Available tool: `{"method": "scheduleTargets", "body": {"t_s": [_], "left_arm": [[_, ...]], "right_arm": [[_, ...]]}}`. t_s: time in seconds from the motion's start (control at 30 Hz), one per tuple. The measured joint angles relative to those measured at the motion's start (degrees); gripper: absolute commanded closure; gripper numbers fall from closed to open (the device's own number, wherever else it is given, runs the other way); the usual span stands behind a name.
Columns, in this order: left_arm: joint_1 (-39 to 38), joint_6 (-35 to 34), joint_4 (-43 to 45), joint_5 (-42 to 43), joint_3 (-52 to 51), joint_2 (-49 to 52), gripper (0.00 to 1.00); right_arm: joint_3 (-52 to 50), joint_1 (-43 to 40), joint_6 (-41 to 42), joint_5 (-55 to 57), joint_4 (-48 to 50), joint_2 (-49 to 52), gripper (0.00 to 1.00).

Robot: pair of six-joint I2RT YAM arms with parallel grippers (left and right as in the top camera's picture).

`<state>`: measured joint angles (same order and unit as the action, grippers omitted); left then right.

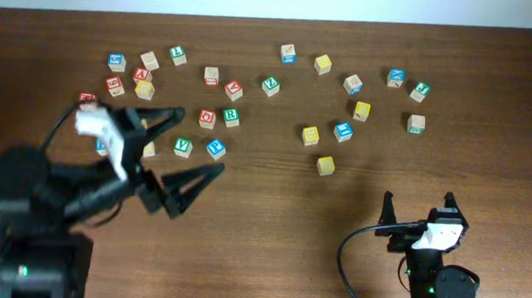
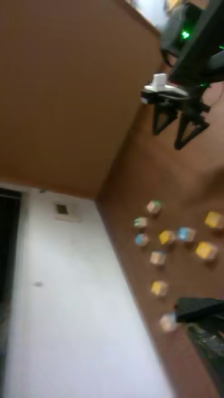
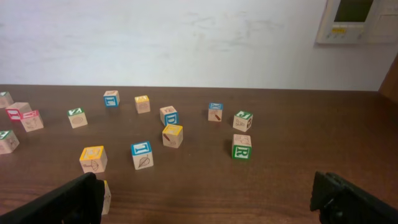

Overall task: Spell out RSS
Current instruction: 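Reach the left gripper to the green R block and grasp it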

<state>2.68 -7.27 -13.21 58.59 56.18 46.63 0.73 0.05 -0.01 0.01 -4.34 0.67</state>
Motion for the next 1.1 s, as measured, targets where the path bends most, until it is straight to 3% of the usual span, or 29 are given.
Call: {"method": "scheduleTargets", "body": {"t_s": [0.07, 0.1, 0.27, 0.37, 0.43, 0.5, 0.67, 0.9, 0.97, 1.03, 1.1], "left_arm": [[-0.11, 0.74, -17.79, -2.36, 8.68, 7.69, 0.01], [-0.57, 2.73, -26.86, -7.78, 14.71, 12.24, 0.01], [-6.78, 5.77, -31.61, -22.8, 19.67, 20.48, 0.01], [-18.38, 3.78, -48.39, -45.0, 29.57, 27.96, 0.01], [-23.5, 2.05, -49.13, -56.33, 32.92, 34.67, 0.01], [-24.17, 1.51, -49.03, -56.74, 32.92, 35.91, 0.01], [-24.65, -7.3, -43.41, -57.0, 33.09, 42.16, 0.01], [-24.65, -11.1, -34.01, -60.61, 33.33, 50.97, 0.04], [-24.65, -13.64, -32.28, -63.36, 33.35, 55.41, 0.16], [-24.65, -16.48, -30.58, -65.18, 33.4, 61.02, 0.43], [-24.65, -18.25, -29.2, -65.72, 33.4, 65.0, 0.42]], "right_arm": [[0.0, 0.0, 0.02, 0.0, -0.02, 0.07, 0.02], [0.0, 0.0, 0.02, 0.0, -0.02, 0.02, 0.02], [0.0, 0.0, 0.04, -0.02, -0.02, 0.02, 0.02], [0.0, 0.0, 0.02, 0.02, 0.02, 0.02, 0.02], [0.0, 0.0, 0.02, 0.0, -0.02, 0.02, 0.02], [0.0, 0.0, 0.07, 0.0, 0.0, 0.02, 0.02], [0.0, 0.0, 0.02, 0.0, 0.0, 0.02, 0.02], [0.0, 0.0, 0.02, 0.0, -0.02, 0.02, 0.02], [0.0, 0.0, 0.02, 0.0, 0.0, 0.02, 0.02], [0.0, 0.0, 0.02, 0.0, -0.02, 0.02, 0.02], [0.0, 0.0, 0.02, 0.0, -0.02, 0.02, 0.02]]}}
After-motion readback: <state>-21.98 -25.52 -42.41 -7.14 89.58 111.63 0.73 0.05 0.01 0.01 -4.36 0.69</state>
